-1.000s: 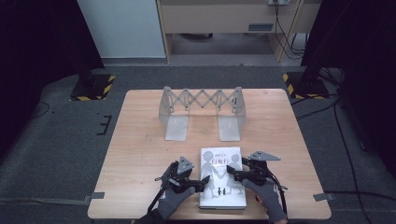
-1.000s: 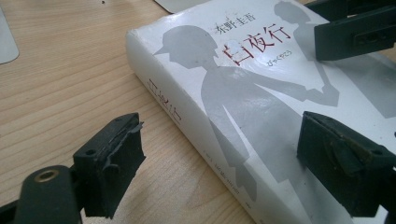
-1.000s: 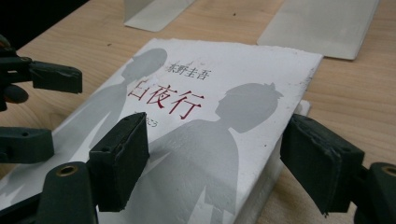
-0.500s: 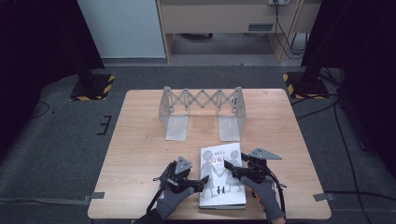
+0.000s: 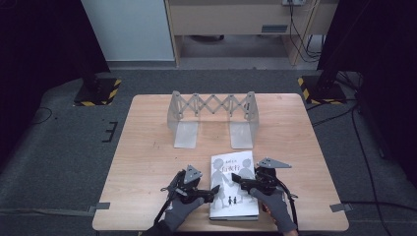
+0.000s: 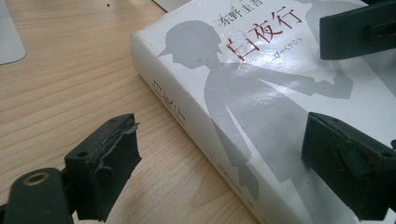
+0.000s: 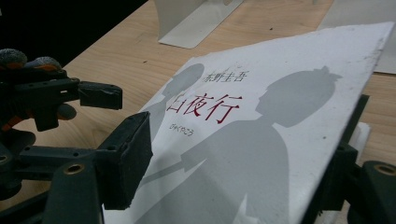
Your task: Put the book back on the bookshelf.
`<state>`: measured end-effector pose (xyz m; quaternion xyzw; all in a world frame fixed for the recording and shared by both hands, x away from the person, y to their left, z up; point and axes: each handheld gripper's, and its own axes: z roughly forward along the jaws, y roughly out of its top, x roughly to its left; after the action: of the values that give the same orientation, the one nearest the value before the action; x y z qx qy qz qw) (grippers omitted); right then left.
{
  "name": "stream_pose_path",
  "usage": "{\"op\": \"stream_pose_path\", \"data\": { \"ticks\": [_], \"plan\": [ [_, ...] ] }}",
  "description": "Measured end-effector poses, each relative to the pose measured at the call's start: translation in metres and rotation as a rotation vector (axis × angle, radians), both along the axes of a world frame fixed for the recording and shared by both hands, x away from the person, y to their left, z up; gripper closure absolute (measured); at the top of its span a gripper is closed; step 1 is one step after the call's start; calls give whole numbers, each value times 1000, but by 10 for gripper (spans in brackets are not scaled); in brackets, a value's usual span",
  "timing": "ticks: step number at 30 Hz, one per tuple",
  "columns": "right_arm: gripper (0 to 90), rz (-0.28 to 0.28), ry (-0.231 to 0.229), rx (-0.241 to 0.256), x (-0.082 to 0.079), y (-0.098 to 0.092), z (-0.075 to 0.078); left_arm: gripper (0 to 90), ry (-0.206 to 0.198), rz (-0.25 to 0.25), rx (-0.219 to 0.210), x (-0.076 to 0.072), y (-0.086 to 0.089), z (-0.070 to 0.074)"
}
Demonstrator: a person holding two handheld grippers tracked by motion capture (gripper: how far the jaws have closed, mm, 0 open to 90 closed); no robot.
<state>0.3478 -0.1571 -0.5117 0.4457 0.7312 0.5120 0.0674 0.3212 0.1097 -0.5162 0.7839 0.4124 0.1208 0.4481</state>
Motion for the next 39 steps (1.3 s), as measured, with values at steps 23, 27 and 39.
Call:
{"op": "stream_pose_path", "data": {
  "ticks": [23, 27, 39],
  "plan": [
    [617, -27, 114, 120, 9, -4, 4, 109, 51, 12, -59, 10, 3, -2],
    [660, -27, 107, 144, 8, -4, 8, 90, 56, -4, -73, 12, 4, -2],
    [760, 55, 28, 246, 1, -5, 24, 0, 74, -88, -182, 10, 3, -2]
  ]
}}
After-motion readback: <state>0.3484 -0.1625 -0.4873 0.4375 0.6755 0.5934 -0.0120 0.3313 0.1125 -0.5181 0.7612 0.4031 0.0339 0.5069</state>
